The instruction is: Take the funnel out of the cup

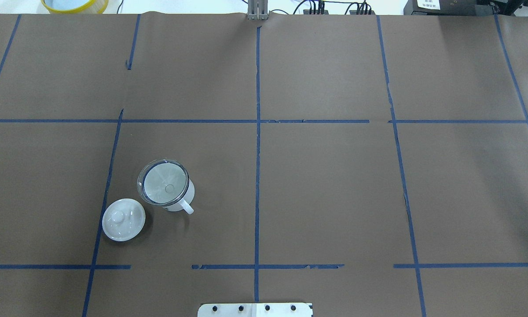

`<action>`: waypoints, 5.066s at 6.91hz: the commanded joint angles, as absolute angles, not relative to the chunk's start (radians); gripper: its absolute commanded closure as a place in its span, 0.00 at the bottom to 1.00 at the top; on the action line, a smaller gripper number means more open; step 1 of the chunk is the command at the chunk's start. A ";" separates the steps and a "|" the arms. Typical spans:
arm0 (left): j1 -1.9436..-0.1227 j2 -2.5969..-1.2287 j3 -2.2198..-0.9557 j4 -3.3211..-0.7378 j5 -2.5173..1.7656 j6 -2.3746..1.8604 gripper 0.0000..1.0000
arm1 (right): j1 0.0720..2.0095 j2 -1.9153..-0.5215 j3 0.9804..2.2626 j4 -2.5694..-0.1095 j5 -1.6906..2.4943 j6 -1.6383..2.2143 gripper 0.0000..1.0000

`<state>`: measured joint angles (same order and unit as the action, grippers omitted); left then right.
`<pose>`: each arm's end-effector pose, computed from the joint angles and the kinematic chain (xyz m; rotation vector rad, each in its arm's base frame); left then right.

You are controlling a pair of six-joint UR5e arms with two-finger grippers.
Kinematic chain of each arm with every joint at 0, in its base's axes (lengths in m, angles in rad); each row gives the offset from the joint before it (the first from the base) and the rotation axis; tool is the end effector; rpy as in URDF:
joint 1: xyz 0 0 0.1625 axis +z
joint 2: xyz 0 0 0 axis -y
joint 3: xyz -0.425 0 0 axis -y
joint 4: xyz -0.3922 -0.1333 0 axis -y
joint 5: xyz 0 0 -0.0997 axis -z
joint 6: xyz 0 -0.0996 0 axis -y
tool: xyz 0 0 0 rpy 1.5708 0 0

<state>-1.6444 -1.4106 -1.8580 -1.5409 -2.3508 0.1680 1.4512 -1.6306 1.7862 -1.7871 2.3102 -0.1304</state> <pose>-0.0945 -0.4215 0.5932 0.1855 0.7631 0.1274 0.0112 -0.4617 0.6055 -0.0540 -0.7410 -0.2160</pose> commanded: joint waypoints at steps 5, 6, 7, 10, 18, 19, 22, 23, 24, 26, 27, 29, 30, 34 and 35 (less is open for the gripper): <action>-1.641 -1.484 -1.847 -1.542 -2.349 0.156 0.00 | 1.451 -1.631 1.786 -1.787 2.310 -0.130 0.00; -1.641 -1.529 -1.839 -1.567 -2.342 0.161 0.00 | 1.451 -1.631 1.786 -1.787 2.310 -0.130 0.00; -1.646 -1.584 -1.829 -1.628 -2.336 0.155 0.00 | 1.451 -1.631 1.786 -1.787 2.310 -0.130 0.00; -1.640 -1.568 -1.844 -1.701 -2.493 0.134 0.00 | 1.451 -1.631 1.787 -1.787 2.310 -0.130 0.00; -0.826 -1.977 -2.025 -1.634 -2.142 -1.180 0.00 | 1.451 -1.631 1.787 -1.787 2.310 -0.130 0.00; -0.745 -2.027 -1.990 -1.596 -2.064 -1.254 0.00 | 1.451 -1.631 1.787 -1.789 2.310 -0.130 0.00; -0.592 -2.103 -1.893 -1.534 -1.967 -1.348 0.00 | 1.451 -1.631 1.787 -1.789 2.310 -0.130 0.00; -0.588 -2.124 -1.860 -1.534 -1.965 -1.351 0.11 | 1.451 -1.629 1.787 -1.787 2.310 -0.130 0.00; -0.588 -2.132 -1.835 -1.534 -1.965 -1.351 0.32 | 1.451 -1.631 1.787 -1.789 2.310 -0.130 0.00; -0.589 -2.126 -1.839 -1.532 -1.967 -1.351 0.41 | 1.451 -1.631 1.787 -1.787 2.310 -0.130 0.00; -0.589 -2.129 -1.856 -1.496 -1.967 -1.350 0.41 | 1.451 -1.631 1.787 -1.787 2.310 -0.130 0.00; -0.586 -2.128 -1.899 -1.457 -1.968 -1.351 0.41 | 1.451 -1.631 1.787 -1.787 2.310 -0.130 0.00; -0.580 -2.128 -1.899 -1.457 -1.968 -1.351 0.41 | 1.451 -1.631 1.787 -1.787 2.310 -0.130 0.00; -0.563 -2.128 -1.888 -1.459 -1.970 -1.351 0.41 | 1.451 -1.631 1.787 -1.787 2.310 -0.130 0.00; -0.563 -2.125 -1.885 -1.459 -1.968 -1.350 0.41 | 1.451 -1.631 1.787 -1.787 2.310 -0.130 0.00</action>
<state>-0.5638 -2.1266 -1.8888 -1.4583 -1.9691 -1.3511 1.4512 -1.6306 1.7871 -1.7871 2.3102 -0.1304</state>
